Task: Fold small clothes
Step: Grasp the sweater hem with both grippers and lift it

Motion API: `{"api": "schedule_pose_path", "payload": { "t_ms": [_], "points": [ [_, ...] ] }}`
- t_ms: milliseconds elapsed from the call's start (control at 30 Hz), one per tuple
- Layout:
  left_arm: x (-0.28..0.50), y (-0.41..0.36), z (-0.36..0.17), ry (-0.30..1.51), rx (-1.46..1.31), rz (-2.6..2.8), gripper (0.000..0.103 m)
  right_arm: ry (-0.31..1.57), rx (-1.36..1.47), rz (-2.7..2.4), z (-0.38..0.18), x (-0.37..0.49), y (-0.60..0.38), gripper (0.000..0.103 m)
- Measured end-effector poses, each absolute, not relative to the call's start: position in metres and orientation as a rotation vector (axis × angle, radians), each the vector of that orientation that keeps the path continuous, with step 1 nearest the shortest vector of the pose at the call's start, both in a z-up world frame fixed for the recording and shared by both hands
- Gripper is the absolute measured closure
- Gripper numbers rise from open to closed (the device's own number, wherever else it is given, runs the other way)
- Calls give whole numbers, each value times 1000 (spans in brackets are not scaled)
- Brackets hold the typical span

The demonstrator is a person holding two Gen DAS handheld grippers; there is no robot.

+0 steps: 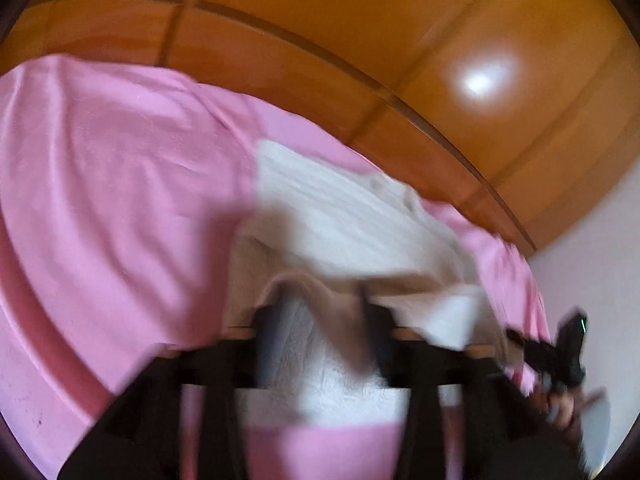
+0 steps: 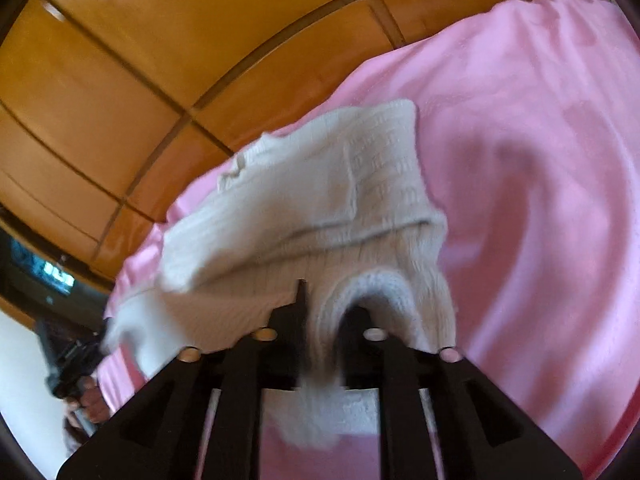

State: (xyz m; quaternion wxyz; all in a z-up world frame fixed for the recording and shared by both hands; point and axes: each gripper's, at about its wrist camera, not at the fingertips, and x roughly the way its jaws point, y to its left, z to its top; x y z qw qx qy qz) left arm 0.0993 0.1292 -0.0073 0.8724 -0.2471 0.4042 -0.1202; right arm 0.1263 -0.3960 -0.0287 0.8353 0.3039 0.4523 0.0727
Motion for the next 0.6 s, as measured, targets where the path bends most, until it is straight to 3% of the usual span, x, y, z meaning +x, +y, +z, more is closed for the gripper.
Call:
{"api": "schedule_pose_path", "payload": {
  "t_ms": [67,333,400,467,500,533,567,600],
  "points": [
    [103,138,-15,854,-553,-247,48,919,652,144,-24,120,-404,26],
    [63,143,-74,956,-536,-318,43,961,522,128,-49,79,-410,23],
    [58,139,-87,988,-531,-328,43,998,487,128,-64,80,-401,32],
    [54,132,-90,971,-508,-335,45,1021,421,111,-76,85,-386,49],
    [55,129,-90,977,-492,-335,61,1019,393,97,-78,87,-383,54],
    [56,125,-89,988,-479,-336,84,1018,383,86,-79,90,-379,65],
    [57,124,-87,990,-469,-329,86,1019,395,78,-77,91,-379,79],
    [56,123,-84,978,-455,-316,89,1017,411,70,-73,91,-381,81]
  ]
}}
